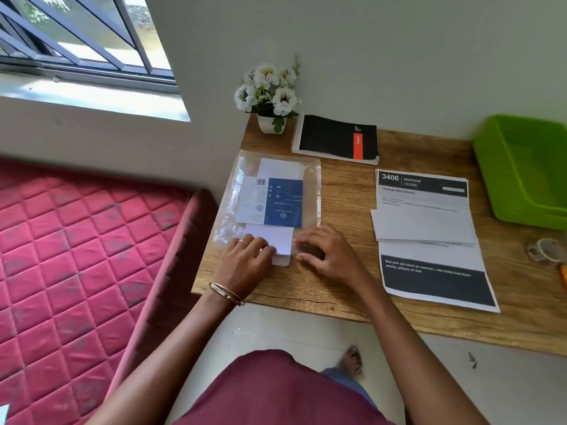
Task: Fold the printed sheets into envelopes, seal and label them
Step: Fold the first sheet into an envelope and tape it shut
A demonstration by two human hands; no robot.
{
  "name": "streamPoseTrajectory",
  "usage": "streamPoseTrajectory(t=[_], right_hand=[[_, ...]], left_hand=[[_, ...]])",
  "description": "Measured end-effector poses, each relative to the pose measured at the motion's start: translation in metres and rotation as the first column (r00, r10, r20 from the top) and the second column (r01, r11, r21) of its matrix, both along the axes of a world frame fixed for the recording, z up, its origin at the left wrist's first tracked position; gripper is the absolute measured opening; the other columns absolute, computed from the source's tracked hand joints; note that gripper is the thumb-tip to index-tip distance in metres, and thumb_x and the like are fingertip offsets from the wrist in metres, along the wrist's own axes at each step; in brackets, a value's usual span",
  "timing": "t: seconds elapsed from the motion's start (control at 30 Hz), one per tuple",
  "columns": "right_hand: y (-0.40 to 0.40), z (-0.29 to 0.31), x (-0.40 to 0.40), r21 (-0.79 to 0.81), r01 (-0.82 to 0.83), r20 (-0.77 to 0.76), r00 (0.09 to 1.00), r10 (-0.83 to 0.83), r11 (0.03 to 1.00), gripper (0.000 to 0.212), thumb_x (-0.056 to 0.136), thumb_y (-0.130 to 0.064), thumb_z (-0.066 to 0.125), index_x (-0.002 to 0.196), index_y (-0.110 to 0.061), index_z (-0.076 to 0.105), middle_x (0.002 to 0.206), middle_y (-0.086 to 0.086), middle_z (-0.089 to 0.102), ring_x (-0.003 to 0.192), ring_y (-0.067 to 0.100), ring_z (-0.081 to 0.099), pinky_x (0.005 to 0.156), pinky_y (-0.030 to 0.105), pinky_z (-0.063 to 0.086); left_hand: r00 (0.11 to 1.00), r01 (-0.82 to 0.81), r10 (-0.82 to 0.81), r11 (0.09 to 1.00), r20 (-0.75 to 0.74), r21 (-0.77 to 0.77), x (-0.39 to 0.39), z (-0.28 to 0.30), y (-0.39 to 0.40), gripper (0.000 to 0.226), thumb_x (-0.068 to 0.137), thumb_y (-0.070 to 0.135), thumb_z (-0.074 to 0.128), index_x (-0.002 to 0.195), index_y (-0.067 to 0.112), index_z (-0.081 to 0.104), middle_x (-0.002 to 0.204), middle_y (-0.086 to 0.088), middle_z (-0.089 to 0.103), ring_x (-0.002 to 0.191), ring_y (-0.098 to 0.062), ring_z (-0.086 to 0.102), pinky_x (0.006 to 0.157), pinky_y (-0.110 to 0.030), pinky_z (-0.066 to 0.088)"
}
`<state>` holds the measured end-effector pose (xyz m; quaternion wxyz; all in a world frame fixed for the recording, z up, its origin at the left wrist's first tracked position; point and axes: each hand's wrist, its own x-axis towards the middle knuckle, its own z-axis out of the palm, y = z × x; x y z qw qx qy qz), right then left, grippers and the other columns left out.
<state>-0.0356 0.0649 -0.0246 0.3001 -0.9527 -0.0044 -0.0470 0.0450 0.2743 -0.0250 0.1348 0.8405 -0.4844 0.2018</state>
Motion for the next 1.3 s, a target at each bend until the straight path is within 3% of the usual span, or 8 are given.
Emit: streamPoseTrajectory(t=[0.13, 0.4, 0.53, 0.73, 0.93, 1.03, 1.2, 1.3], right_hand=[[0.003, 0.000, 0.001, 0.026, 0.027, 0.025, 0.999, -0.027, 0.999, 0.033, 0.085, -0.033, 0.063, 0.116, -0.021, 0.065, 0.112, -0.005, 0.065, 0.099, 0.015, 0.048, 0.086, 0.035, 0.042], [0.005, 0.000, 0.003, 0.060, 0.064, 0.011, 0.998, -0.065, 0.996, 0.034, 0.087, -0.034, 0.059, 0.118, -0.020, 0.065, 0.113, -0.006, 0.064, 0.100, 0.014, 0.047, 0.087, 0.034, 0.040], [0.006, 0.000, 0.003, 0.093, 0.092, 0.014, 0.996, -0.094, 0.991, 0.031, 0.089, -0.027, 0.063, 0.119, -0.019, 0.065, 0.112, -0.005, 0.065, 0.101, 0.015, 0.047, 0.088, 0.033, 0.039], [0.008, 0.005, 0.004, 0.129, 0.141, -0.014, 0.990, -0.140, 0.982, 0.032, 0.091, -0.027, 0.061, 0.121, -0.018, 0.063, 0.113, -0.005, 0.062, 0.102, 0.009, 0.044, 0.088, 0.027, 0.036], [0.008, 0.008, 0.004, 0.090, 0.107, -0.018, 0.994, -0.106, 0.990, 0.032, 0.089, -0.028, 0.062, 0.119, -0.017, 0.064, 0.114, -0.005, 0.063, 0.102, 0.012, 0.048, 0.087, 0.026, 0.035], [-0.001, 0.017, 0.002, 0.229, 0.112, -0.142, 0.987, -0.080, 0.967, 0.031, 0.087, -0.028, 0.067, 0.115, -0.016, 0.065, 0.106, -0.008, 0.062, 0.096, 0.011, 0.055, 0.083, 0.022, 0.041], [-0.025, 0.034, -0.014, 0.681, 0.324, -0.203, 0.945, -0.256, 0.657, 0.020, 0.086, -0.019, 0.068, 0.105, -0.015, 0.065, 0.098, -0.001, 0.071, 0.089, 0.012, 0.065, 0.074, 0.009, 0.048], [-0.044, 0.046, -0.027, 0.944, 0.286, -0.208, 0.900, -0.382, 0.162, 0.041, 0.074, -0.021, 0.074, 0.111, -0.008, 0.061, 0.105, 0.011, 0.069, 0.097, 0.023, 0.065, 0.077, 0.025, 0.055]], left_hand=[[0.996, -0.085, 0.083, 0.991, -0.030, -0.102, 0.008, 0.034, -0.004, 0.008, 0.081, 0.022, 0.066, 0.073, 0.024, 0.064, 0.073, 0.006, 0.062, 0.067, -0.022, 0.057, 0.062, -0.034, 0.039], [0.977, -0.024, -0.040, 0.955, -0.208, -0.296, 0.034, 0.099, 0.010, 0.009, 0.087, 0.020, 0.064, 0.088, 0.018, 0.073, 0.080, 0.004, 0.067, 0.070, -0.016, 0.060, 0.062, -0.033, 0.043], [0.953, -0.090, -0.078, 0.850, -0.293, -0.519, 0.046, 0.143, 0.008, 0.009, 0.081, 0.012, 0.071, 0.089, 0.010, 0.074, 0.081, -0.001, 0.070, 0.071, -0.008, 0.061, 0.069, -0.019, 0.047], [0.899, -0.246, -0.094, 0.702, -0.428, -0.669, 0.061, 0.191, -0.009, 0.017, 0.076, 0.022, 0.073, 0.092, 0.016, 0.073, 0.086, 0.009, 0.070, 0.076, 0.007, 0.062, 0.074, -0.012, 0.047], [0.817, -0.336, -0.268, 0.500, -0.511, -0.798, 0.073, 0.228, -0.032, 0.017, 0.073, 0.009, 0.073, 0.089, 0.008, 0.072, 0.076, 0.012, 0.069, 0.072, -0.005, 0.060, 0.070, -0.021, 0.049], [0.747, -0.418, -0.325, 0.449, -0.580, -0.789, 0.070, 0.223, -0.046, 0.015, 0.075, 0.006, 0.071, 0.090, 0.006, 0.072, 0.074, 0.006, 0.067, 0.069, -0.006, 0.056, 0.067, -0.021, 0.047], [0.509, -0.636, -0.478, 0.352, -0.716, -0.687, 0.062, 0.190, -0.063, 0.011, 0.081, 0.005, 0.066, 0.091, 0.006, 0.071, 0.081, -0.003, 0.071, 0.078, -0.017, 0.061, 0.077, -0.033, 0.053], [0.326, -0.715, -0.541, 0.395, -0.776, -0.576, 0.049, 0.173, -0.076, 0.014, 0.087, 0.008, 0.062, 0.099, 0.002, 0.067, 0.094, -0.012, 0.067, 0.085, -0.021, 0.062, 0.079, -0.037, 0.053]])
